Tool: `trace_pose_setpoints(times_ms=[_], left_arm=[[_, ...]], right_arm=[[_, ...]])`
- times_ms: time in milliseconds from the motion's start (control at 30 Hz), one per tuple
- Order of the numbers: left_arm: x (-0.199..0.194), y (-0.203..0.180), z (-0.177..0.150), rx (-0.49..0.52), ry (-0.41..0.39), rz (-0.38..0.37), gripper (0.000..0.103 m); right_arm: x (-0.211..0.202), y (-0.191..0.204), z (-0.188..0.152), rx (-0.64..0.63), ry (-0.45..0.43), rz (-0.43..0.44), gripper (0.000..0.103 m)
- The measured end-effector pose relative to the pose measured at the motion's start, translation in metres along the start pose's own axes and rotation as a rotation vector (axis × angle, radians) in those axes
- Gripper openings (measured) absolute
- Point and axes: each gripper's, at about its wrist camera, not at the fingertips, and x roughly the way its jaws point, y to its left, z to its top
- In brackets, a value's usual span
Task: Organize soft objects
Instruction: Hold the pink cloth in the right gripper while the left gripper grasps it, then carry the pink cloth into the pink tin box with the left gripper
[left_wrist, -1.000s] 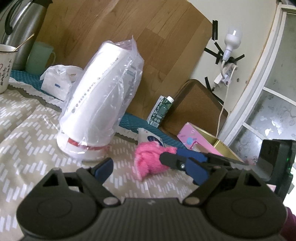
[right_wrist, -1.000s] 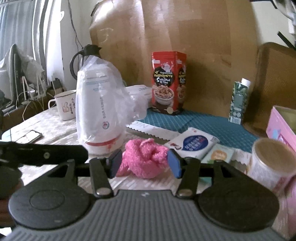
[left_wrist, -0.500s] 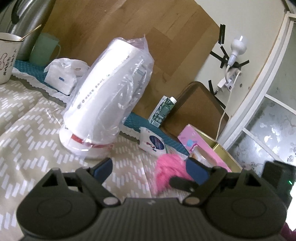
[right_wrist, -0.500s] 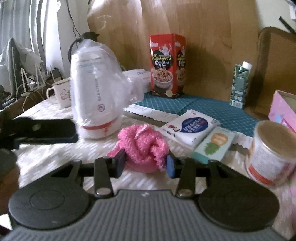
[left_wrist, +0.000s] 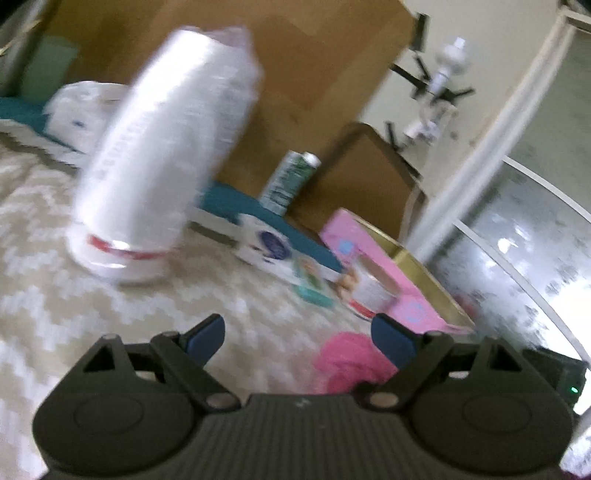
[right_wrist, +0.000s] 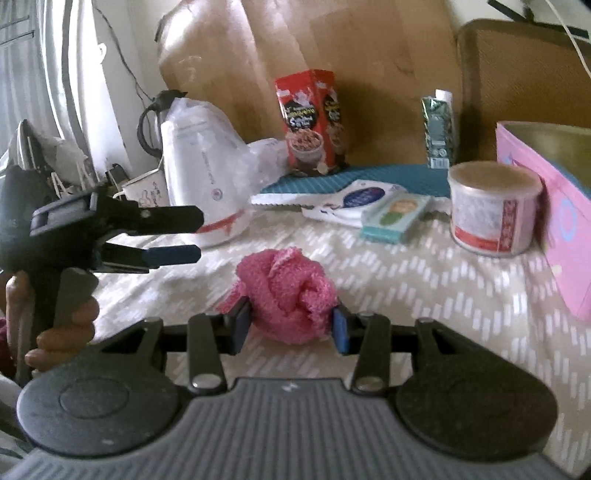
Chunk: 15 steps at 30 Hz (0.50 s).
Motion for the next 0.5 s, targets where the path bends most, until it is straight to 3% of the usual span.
trace_pose_setpoints(times_ms=[133,200,233,333,500], left_arm=[[0.02,-0.028,-0.004,0.042,0.079,-0.052,0.093],[0.036,-0.038,-0.006,0.076,0.139,-0.027,0.077],[0.044,-0.041,-0.007,0.082,0.174,-0.032,0.054],[0.06,-0.054,-0.004,0.078,0.209,-0.07,0.053],[0.096,-0.114,0.016,0.212,0.209,-0.137,0.055]], right_arm=[[-0.001,0.005,-0.004,-0.05,-0.007,-0.011,0.048],[-0.003,0.004,-0.005,-0.062,-0.011,-0.01,0.048],[-0.005,0.003,-0.006,-0.06,-0.017,-0.011,0.047],[-0.019,0.0,-0.008,-0.067,-0.074,-0.041,0.046],[-0.055,-0.023,-0.003,-0.054,-0.224,-0.137,0.047]])
